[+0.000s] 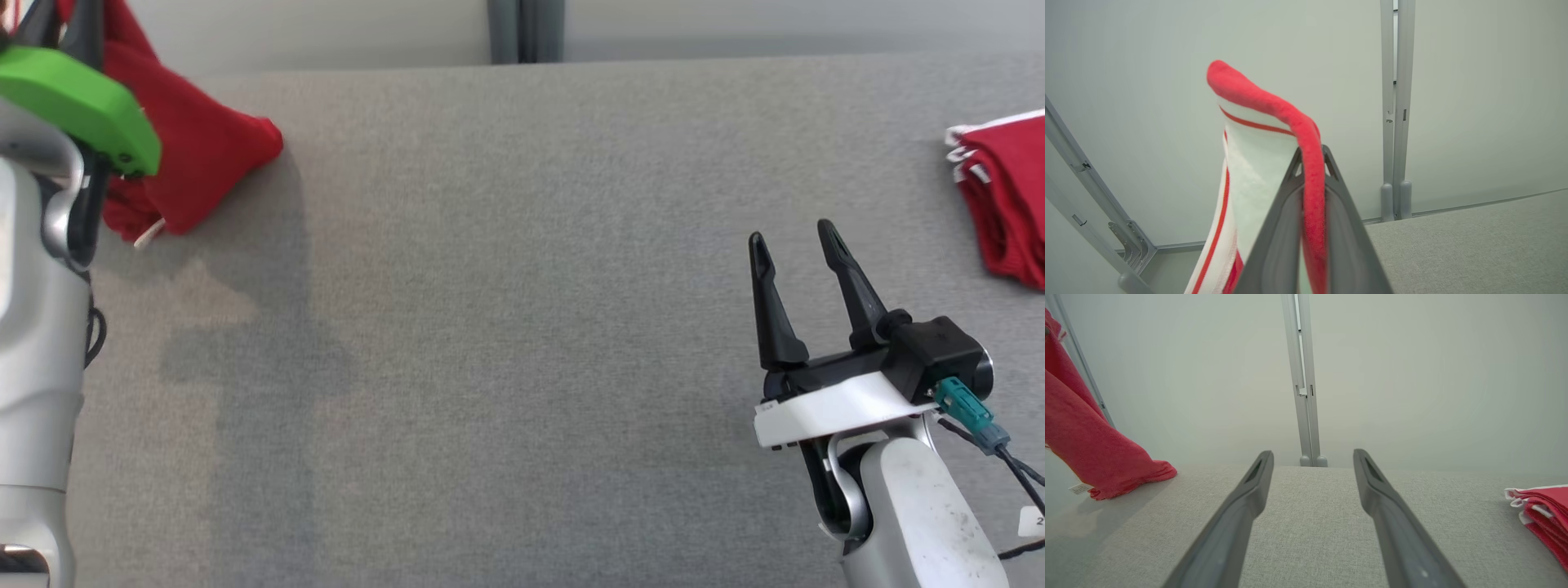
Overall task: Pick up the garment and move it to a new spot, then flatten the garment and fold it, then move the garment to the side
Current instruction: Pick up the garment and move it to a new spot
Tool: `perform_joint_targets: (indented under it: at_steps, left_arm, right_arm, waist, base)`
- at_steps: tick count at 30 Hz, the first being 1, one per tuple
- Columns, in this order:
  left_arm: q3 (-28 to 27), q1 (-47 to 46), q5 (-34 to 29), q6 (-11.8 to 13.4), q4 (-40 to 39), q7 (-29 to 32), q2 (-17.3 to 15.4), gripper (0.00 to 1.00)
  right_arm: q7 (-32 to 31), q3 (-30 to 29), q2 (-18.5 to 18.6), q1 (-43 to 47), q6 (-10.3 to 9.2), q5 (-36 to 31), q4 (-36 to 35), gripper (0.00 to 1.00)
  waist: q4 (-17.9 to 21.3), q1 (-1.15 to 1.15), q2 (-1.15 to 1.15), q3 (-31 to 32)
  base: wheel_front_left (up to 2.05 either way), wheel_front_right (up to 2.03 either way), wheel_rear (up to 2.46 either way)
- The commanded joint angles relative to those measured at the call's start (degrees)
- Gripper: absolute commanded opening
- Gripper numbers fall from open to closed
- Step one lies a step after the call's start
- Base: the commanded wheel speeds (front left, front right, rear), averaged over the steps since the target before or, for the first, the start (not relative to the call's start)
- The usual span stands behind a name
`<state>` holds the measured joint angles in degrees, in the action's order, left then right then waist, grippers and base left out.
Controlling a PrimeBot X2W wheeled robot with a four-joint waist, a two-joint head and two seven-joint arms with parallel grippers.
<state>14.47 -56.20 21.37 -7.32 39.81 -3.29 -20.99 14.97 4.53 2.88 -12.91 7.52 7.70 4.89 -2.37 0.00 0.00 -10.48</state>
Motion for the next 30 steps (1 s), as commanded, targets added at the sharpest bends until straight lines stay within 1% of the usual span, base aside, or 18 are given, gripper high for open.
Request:
perform_joint_targets:
  at_steps: [1, 5, 9, 11, 15, 18, 20, 23, 30]
  left_arm:
    - [1.06, -0.1, 0.83, -0.19, -2.12, 0.84, 0.06, 0.0]
    - [4.34, -0.34, 3.06, -0.2, -9.97, 3.94, 1.72, 0.0]
    - [6.09, -1.47, 5.19, -0.16, -16.86, 6.36, 4.63, 0.0]
    - [6.65, -1.94, 6.17, 0.42, -19.87, 7.29, 6.92, 0.0]
    - [6.92, -2.39, 9.02, 2.46, -24.51, 8.88, 12.08, 0.0]
    - [7.57, -0.7, 9.55, 3.88, -25.64, 9.6, 13.8, 0.0]
    - [7.78, 1.17, 9.77, 4.58, -24.9, 9.16, 14.21, 0.0]
    - [7.21, 4.4, 10.33, 5.39, -21.88, 7.93, 13.74, 0.0]
    - [3.57, 12.12, 10.3, 7.47, -8.82, 1.39, 9.38, 0.0]
  right_arm:
    - [0.21, -0.09, 0.03, 1.12, -0.06, 0.71, 0.31, 1.0]
    - [0.25, -0.04, 0.03, 2.17, -0.06, 1.99, 0.28, 1.0]
    - [0.26, 0.22, 0.03, 2.42, -0.06, 3.05, -0.07, 1.0]
    - [0.23, 0.17, 0.03, 2.45, -0.06, 3.48, -0.12, 1.0]
    - [0.25, -0.1, 0.03, 2.35, -0.06, 4.05, -0.35, 1.0]
    - [0.25, -0.09, 0.02, 1.81, -0.06, 4.34, -0.34, 1.0]
    - [0.25, -0.04, 0.02, 1.32, -0.06, 4.54, -0.37, 1.0]
    - [0.26, -0.09, 0.03, 0.72, -0.06, 4.77, -0.28, 1.0]
    - [0.25, -0.1, 0.02, -0.58, -0.06, 5.04, -0.05, 1.0]
  waist:
    - [3.68, 0.0, 0.0, 4.88]
    - [5.74, 0.0, 0.0, 6.27]
    - [7.84, 0.0, 0.0, 6.53]
    - [8.81, 0.0, 0.0, 6.29]
    - [10.35, 0.0, 0.0, 5.15]
    - [11.41, 0.0, 0.0, 3.87]
    - [11.99, 0.0, 0.0, 2.92]
    - [12.74, 0.0, 0.0, 1.38]
    - [13.97, 0.0, 0.0, -1.81]
  base:
    - [0.0, 0.0, 0.0]
    - [0.0, 0.0, 0.0]
    - [0.0, 0.0, 0.0]
    - [0.0, 0.0, 0.0]
    - [0.0, 0.0, 0.0]
    - [0.0, 0.0, 0.0]
    - [0.0, 0.0, 0.0]
    - [0.0, 0.0, 0.0]
    - [0.0, 0.0, 0.0]
